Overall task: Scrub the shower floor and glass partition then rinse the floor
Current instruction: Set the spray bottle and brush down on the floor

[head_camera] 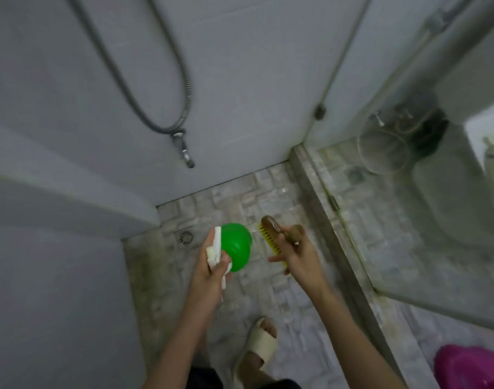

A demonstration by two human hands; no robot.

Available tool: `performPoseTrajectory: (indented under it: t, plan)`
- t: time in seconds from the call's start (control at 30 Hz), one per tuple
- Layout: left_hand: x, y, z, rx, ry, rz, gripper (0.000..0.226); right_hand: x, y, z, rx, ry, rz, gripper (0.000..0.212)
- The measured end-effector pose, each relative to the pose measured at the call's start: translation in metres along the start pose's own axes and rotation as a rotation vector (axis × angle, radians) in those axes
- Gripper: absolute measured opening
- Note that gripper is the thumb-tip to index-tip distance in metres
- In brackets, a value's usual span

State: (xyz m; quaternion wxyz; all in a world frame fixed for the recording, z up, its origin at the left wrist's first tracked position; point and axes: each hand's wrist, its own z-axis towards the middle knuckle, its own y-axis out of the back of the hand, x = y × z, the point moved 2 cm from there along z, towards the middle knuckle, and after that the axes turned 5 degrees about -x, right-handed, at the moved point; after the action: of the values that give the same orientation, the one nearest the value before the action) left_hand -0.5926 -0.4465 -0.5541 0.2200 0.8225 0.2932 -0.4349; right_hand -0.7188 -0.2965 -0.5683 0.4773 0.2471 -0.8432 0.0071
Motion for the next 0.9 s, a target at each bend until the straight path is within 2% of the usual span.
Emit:
performPoseTrajectory:
  t: [0.07,0.17,0.23,0.4,0.5,0.6,0.73,0.9]
  plan:
    - [-0.009,0.015,-0.023,-0.093,0.042,-0.058,0.051,0.007,-0.013,-0.010,0.010,0.013,-0.191,0.023]
    - [-0.002,0.049,-0.057,-0.249,0.130,-0.111,0.042,0.005,-0.037,-0.031,0.039,0.104,-0.725,0.037]
    - [0.013,0.076,-0.083,-0.350,0.158,-0.136,0.037,-0.004,-0.059,-0.048,0.093,0.178,-0.911,0.041]
    - [0.074,0.126,-0.153,-0.595,0.255,-0.224,0.028,-0.038,-0.097,-0.082,0.260,0.340,-1.011,0.031]
    - [0.109,0.145,-0.193,-0.697,0.273,-0.321,0.026,-0.058,-0.114,-0.099,0.324,0.260,-0.876,0.037]
    - [0.147,0.156,-0.243,-0.802,0.278,-0.377,0.024,-0.081,-0.131,-0.129,0.388,0.224,-0.779,0.024]
    - [0.214,0.149,-0.324,-0.968,0.345,-0.533,0.023,-0.127,-0.143,-0.197,0.655,0.267,-0.700,0.002]
    - [0.299,0.144,-0.376,-1.106,0.466,-0.708,0.022,-0.212,-0.180,-0.246,0.910,0.353,-0.892,0.011]
